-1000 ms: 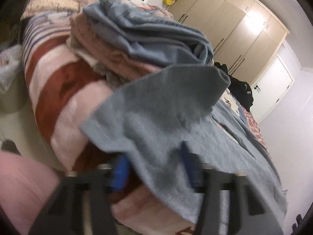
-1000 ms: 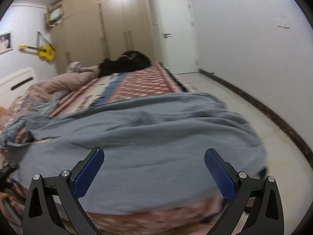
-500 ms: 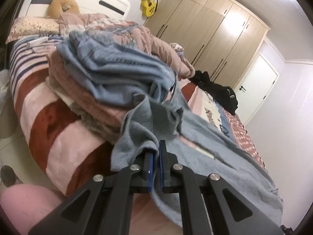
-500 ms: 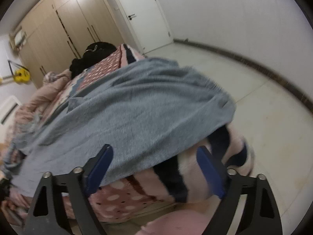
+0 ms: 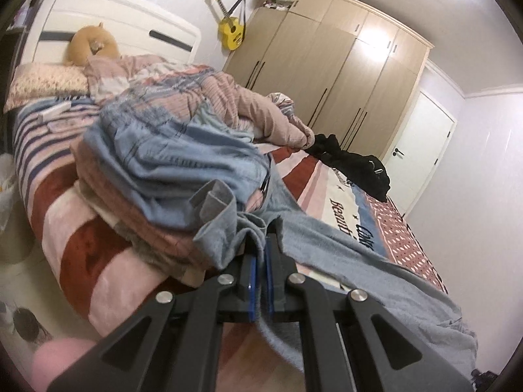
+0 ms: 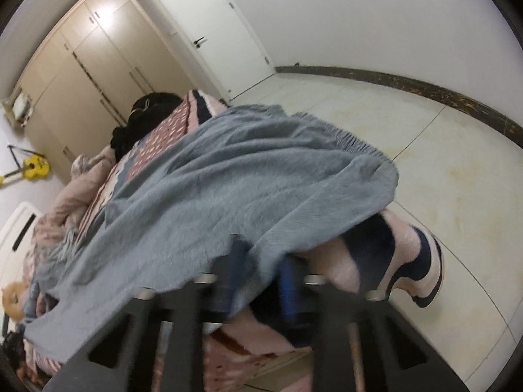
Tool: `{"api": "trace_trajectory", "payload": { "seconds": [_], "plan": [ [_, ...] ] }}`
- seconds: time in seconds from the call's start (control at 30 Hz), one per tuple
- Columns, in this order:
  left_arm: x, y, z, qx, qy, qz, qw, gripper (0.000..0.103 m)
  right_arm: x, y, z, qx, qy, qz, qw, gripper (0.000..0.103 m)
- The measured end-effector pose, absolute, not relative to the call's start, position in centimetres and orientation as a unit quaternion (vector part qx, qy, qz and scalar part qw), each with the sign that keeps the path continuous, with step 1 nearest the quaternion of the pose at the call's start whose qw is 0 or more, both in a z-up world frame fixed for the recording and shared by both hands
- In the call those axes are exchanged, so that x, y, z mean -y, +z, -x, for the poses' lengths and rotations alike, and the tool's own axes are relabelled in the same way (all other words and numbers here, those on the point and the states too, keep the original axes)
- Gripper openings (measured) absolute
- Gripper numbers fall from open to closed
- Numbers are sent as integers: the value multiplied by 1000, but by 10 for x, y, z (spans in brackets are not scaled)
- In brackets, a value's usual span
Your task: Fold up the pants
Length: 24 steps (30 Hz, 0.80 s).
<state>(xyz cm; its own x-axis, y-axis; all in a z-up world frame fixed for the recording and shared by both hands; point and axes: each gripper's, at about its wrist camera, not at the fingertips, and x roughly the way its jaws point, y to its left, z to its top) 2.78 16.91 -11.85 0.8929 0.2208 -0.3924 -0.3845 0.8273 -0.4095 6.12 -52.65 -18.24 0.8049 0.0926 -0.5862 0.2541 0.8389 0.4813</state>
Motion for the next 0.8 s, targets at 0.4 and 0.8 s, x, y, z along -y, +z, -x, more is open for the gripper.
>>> {"api": "trace_trajectory", "payload": {
  "seconds": [0.4,0.8],
  "plan": [
    [-171,-55,-73,-191,140,157,959,3,514,-95,-83,-258,-7,-208,943,4],
    [-192,-59,-235,-357,133,86,921,3,496,-57,-217,-336,4,-120,934,4]
  ]
}}
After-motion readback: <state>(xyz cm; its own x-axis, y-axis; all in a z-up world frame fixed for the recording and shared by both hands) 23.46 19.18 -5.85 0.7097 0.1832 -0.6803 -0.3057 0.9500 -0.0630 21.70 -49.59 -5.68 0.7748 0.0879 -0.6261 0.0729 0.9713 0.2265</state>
